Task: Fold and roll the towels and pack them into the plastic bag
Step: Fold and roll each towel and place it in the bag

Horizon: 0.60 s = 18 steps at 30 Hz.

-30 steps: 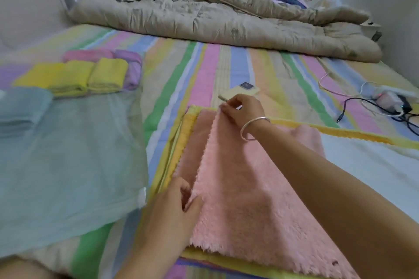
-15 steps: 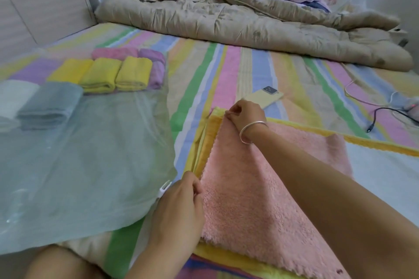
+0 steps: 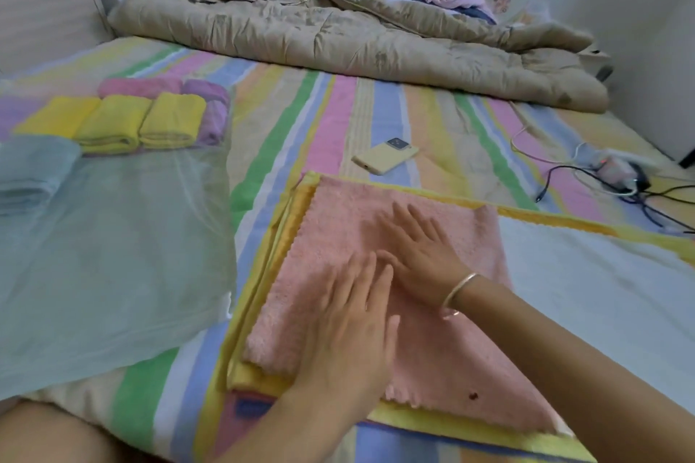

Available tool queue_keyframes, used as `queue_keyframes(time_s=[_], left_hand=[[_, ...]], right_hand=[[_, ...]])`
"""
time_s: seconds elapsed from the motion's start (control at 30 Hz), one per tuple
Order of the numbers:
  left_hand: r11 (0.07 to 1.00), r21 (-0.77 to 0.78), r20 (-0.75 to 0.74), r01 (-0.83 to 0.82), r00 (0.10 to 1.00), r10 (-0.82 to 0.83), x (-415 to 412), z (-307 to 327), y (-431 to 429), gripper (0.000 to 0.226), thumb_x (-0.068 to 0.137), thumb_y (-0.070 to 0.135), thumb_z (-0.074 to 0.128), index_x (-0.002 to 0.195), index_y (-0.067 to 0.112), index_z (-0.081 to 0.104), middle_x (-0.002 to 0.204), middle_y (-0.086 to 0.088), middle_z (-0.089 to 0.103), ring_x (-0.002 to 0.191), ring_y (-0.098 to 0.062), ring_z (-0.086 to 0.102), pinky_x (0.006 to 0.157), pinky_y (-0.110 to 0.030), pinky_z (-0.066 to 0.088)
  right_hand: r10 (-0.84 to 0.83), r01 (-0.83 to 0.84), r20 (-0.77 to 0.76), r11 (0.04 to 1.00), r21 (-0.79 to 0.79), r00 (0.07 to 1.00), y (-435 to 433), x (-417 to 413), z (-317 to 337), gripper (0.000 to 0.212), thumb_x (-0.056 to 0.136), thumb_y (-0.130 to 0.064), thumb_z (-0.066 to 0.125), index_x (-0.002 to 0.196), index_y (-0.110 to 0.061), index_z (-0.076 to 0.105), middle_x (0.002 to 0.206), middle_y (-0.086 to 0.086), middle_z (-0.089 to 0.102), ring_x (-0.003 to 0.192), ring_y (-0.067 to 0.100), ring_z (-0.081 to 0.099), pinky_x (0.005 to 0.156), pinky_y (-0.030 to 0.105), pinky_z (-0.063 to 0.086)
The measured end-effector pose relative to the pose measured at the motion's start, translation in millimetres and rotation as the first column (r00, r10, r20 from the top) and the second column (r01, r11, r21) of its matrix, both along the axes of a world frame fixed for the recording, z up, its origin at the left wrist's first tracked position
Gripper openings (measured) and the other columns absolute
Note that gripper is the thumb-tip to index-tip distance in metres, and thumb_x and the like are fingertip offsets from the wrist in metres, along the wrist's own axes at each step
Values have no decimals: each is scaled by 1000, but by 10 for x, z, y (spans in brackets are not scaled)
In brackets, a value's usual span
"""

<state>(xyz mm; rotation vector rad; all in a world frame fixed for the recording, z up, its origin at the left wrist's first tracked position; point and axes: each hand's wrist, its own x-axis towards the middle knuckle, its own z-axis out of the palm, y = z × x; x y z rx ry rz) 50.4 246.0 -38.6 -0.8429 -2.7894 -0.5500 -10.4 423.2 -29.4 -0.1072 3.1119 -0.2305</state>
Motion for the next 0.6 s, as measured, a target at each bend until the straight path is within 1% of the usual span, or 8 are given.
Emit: queue_keyframes(time_s=[0.03, 0.1, 0.17, 0.23, 0.33, 0.43, 0.53, 0.6], left_hand=[[999, -50, 18, 9, 1000, -8, -5, -66, 57, 61, 89, 42, 34, 140, 12, 50, 148, -7, 45, 140, -24, 38, 109, -42, 21], [991, -136, 22, 11, 1000, -8, 5, -186, 99, 64, 89, 47, 34, 142, 12, 47, 151, -9, 40, 142, -25, 33, 109, -44, 18], [988, -156, -5, 8, 1000, -9, 25, -256, 97, 65, 91, 48, 33, 144, 12, 44, 154, -9, 35, 144, -25, 28, 111, -46, 17], [986, -169, -34, 4, 999, -10, 43, -270, 97, 65, 93, 48, 29, 145, 11, 42, 154, -11, 34, 145, -26, 27, 111, -46, 18], [981, -193, -42, -14, 999, 6, 65, -224, 134, 64, 92, 45, 30, 144, 11, 45, 152, -13, 39, 142, -30, 33, 109, -46, 20], [991, -129, -46, 33, 998, -39, 175, -141, 257, 57, 90, 37, 33, 141, 15, 48, 148, -9, 44, 139, -28, 39, 112, -47, 26], [985, 9, -49, 174, 984, -174, 353, -78, 437, 49, 84, 33, 44, 130, 20, 54, 140, -2, 50, 131, -21, 44, 110, -40, 34], [959, 96, -84, 267, 962, -260, 472, -21, 594, 35, 83, 30, 53, 116, 22, 60, 120, 4, 57, 111, -16, 51, 97, -30, 38]], right_hand=[[-55, 53, 53, 998, 46, 997, 159, 88, -21, 80, 80, -71, 4, 151, -34, 1, 159, -4, -14, 146, 17, -16, 118, 40, -9], [-162, 152, 114, 984, 92, 980, 484, 163, -54, 69, 92, -66, 12, 151, -35, -4, 159, -4, -17, 145, 17, -20, 118, 42, -12], [-243, 232, 99, 966, 112, 965, 774, 134, -112, 67, 93, -64, 14, 151, -35, -5, 159, -3, -15, 145, 18, -18, 118, 43, -11], [-301, 296, 58, 952, 79, 952, 981, 62, -173, 67, 94, -64, 14, 152, -34, -2, 160, -3, -12, 146, 18, -15, 118, 44, -10], [-389, 390, 22, 919, -63, 921, 1125, -24, -245, 66, 96, -60, 17, 153, -29, 4, 160, 0, -10, 147, 20, -11, 119, 42, -4], [-444, 423, -19, 865, -269, 896, 1161, -19, -257, 64, 98, -53, 21, 153, -23, 8, 161, 3, -3, 148, 20, -2, 120, 39, 2], [-516, 394, -111, 760, -517, 849, 1202, 69, -220, 56, 100, -43, 33, 150, -20, 26, 158, 4, 19, 145, 20, 16, 118, 37, 14], [-573, 372, -160, 694, -616, 804, 1254, 133, -176, 48, 98, -39, 42, 142, -20, 39, 144, 4, 42, 133, 22, 38, 111, 39, 30]])
